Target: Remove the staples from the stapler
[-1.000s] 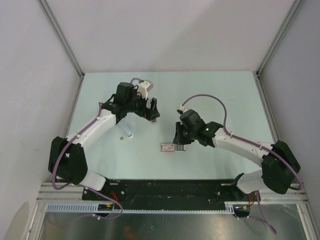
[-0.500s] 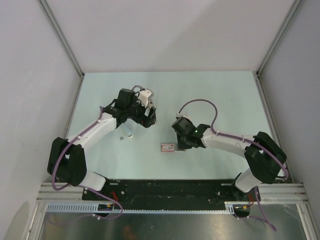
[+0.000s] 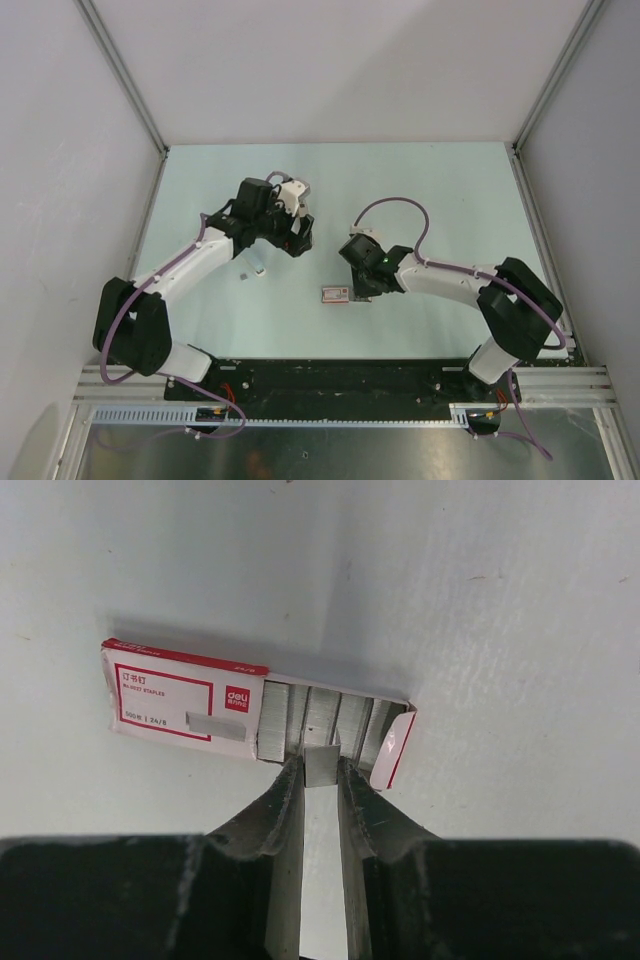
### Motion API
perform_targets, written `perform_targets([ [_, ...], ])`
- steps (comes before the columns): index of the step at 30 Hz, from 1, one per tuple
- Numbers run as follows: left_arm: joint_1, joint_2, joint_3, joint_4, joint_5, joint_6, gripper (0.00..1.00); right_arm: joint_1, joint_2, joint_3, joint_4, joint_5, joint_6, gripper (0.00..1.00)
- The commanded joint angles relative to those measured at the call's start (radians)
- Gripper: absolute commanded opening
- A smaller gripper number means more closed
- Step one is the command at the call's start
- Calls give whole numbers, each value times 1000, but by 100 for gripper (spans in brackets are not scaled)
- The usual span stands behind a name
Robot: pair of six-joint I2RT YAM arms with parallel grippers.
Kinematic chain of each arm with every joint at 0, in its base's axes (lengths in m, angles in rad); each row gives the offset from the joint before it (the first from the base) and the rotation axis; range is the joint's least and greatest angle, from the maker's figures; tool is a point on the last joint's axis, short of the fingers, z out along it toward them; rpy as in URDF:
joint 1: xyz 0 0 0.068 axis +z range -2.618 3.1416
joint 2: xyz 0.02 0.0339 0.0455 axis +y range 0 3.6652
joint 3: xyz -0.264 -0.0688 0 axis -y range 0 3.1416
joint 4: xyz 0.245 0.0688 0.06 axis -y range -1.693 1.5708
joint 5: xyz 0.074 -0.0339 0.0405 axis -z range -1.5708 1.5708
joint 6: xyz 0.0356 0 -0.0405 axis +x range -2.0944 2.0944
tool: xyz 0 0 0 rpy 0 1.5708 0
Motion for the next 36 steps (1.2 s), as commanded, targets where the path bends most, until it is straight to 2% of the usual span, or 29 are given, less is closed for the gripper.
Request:
perform_targets([
  [1, -10, -43, -7, 13, 8, 57, 96, 4, 16, 35, -8, 33, 2, 1],
  [28, -14, -62, -19, 13, 3, 71, 95, 15, 67, 35, 19, 12, 11, 2],
  [36, -15, -73, -23, 13, 3, 76, 95, 9, 70, 36, 30, 11, 5, 8],
])
